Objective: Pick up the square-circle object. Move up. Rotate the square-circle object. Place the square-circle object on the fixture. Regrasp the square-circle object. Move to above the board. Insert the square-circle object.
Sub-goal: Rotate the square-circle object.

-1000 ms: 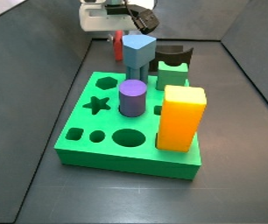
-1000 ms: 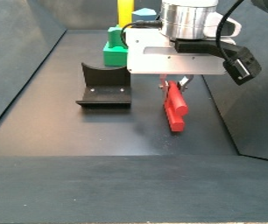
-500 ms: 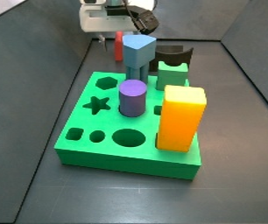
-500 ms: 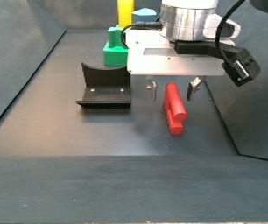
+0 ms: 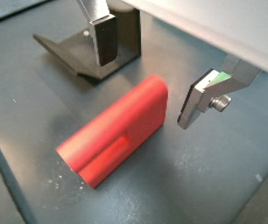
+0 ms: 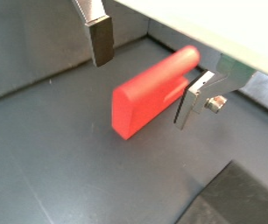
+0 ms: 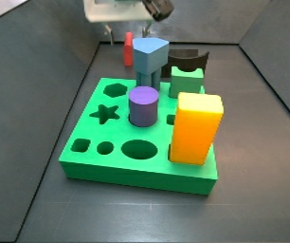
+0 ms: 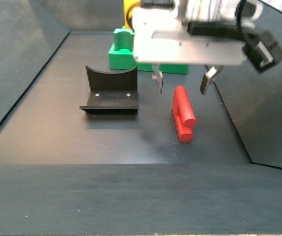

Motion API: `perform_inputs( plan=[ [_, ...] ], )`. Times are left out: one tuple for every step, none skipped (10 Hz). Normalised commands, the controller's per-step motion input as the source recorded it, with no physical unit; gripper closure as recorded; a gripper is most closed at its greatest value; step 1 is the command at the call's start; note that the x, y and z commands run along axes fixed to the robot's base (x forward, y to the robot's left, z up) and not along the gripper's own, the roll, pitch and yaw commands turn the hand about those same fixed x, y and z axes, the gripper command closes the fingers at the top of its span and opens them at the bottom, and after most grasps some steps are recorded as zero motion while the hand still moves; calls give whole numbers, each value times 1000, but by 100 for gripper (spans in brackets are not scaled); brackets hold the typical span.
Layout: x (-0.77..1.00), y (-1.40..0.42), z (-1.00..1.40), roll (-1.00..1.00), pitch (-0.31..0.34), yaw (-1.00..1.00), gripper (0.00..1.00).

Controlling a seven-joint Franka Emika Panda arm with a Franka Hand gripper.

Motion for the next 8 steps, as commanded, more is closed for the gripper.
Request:
perform_inputs(
  plan=[
    [-26, 11, 916, 58, 73, -21, 0],
    [-30, 8, 763, 71, 69, -18, 0],
    [-32, 6, 612, 82, 70, -15, 0],
    [-29, 3, 416, 95, 67, -3, 0],
    [-29, 0, 265, 101, 72, 8, 0],
    [0, 0, 0, 0, 0, 1000, 0],
    [17, 1, -98, 1, -1, 1000, 0],
    [38, 2, -71, 1, -2, 1000, 0]
  ],
)
